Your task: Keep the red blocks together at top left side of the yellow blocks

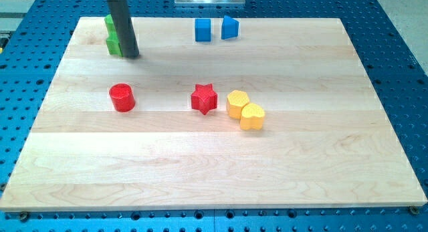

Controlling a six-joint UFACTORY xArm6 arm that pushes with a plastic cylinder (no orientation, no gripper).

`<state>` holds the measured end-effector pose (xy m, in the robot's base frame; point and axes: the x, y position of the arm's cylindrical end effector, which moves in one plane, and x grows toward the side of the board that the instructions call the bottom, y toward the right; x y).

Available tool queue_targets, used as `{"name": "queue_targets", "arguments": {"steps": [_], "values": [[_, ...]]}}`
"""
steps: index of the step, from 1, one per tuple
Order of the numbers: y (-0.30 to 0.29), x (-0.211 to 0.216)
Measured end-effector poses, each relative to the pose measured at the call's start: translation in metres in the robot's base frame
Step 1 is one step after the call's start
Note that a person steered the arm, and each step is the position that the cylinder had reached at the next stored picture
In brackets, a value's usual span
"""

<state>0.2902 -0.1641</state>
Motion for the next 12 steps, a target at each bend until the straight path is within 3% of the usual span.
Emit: {"name": "queue_targets", "arguments": {"steps": [1, 3, 6, 7, 8, 9, 10, 11, 12], "values": [[-0.002, -0.016], [0.023, 0.104], [0.031, 0.106], [0.018, 0.142], [0.018, 0.221], [0.04, 0.24], [0.083, 0.196], [0.131, 0.192], [0.139, 0.168]]}}
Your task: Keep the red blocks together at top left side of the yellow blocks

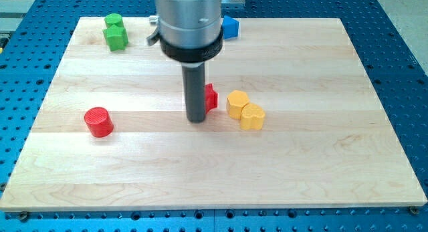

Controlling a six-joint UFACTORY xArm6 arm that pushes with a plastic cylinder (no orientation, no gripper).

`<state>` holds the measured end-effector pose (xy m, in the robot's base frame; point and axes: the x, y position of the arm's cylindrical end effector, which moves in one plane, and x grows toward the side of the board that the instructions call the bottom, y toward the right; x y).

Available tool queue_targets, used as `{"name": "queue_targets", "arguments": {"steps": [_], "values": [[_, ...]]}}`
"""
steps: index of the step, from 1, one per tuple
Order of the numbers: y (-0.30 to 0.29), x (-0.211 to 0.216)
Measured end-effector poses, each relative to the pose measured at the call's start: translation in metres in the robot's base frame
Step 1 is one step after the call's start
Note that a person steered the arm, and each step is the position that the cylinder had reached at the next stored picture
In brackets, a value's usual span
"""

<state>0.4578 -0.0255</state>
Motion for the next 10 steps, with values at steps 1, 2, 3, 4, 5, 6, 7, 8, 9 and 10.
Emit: {"name": "queue_targets", "arguments": {"steps": [1, 2, 3, 4, 5, 6, 7, 8, 9, 10], "values": [[0.0, -0.019], [-0.012, -0.02], [-0.036, -0.035], [-0.018, -0.089], [0.055, -0.09], [0.112, -0.069], [0.086, -0.043], [0.047, -0.043], [0.045, -0.043], [0.052, -0.085]]}}
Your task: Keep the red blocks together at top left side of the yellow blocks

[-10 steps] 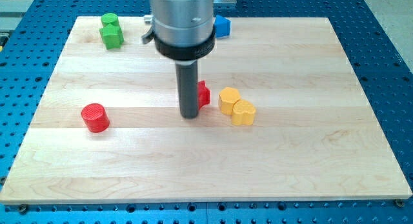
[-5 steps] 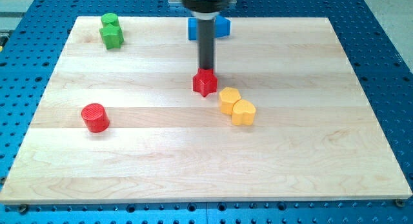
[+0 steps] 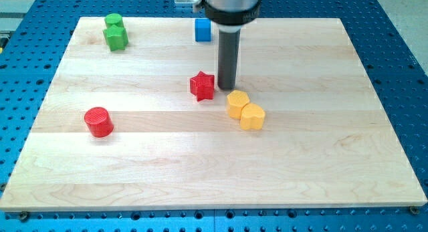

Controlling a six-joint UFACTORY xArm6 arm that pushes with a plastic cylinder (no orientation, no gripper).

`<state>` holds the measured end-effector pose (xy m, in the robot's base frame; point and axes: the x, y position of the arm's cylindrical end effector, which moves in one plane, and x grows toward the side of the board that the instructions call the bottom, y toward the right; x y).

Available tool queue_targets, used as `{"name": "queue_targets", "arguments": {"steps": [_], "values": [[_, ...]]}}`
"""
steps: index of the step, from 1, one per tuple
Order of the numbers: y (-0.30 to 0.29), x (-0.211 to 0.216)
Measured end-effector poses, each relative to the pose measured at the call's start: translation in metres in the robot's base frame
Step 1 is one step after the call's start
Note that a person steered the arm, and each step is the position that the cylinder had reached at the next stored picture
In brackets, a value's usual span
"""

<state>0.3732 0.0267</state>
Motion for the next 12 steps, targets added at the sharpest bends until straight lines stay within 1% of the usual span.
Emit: {"name": "queue_targets", "arguments": {"steps": [1, 2, 3, 4, 5, 6, 7, 8, 9, 10, 11, 12], "values": [[-0.09, -0.031], [-0.207, 0.019], [-0.272, 0.04], [-0.32, 0.089], [-0.331, 0.141], [-0.306, 0.151], [-0.254, 0.144], [-0.22, 0.139], [-0.255, 0.173], [-0.24, 0.15], [-0.2, 0.105], [-0.159, 0.09]]}}
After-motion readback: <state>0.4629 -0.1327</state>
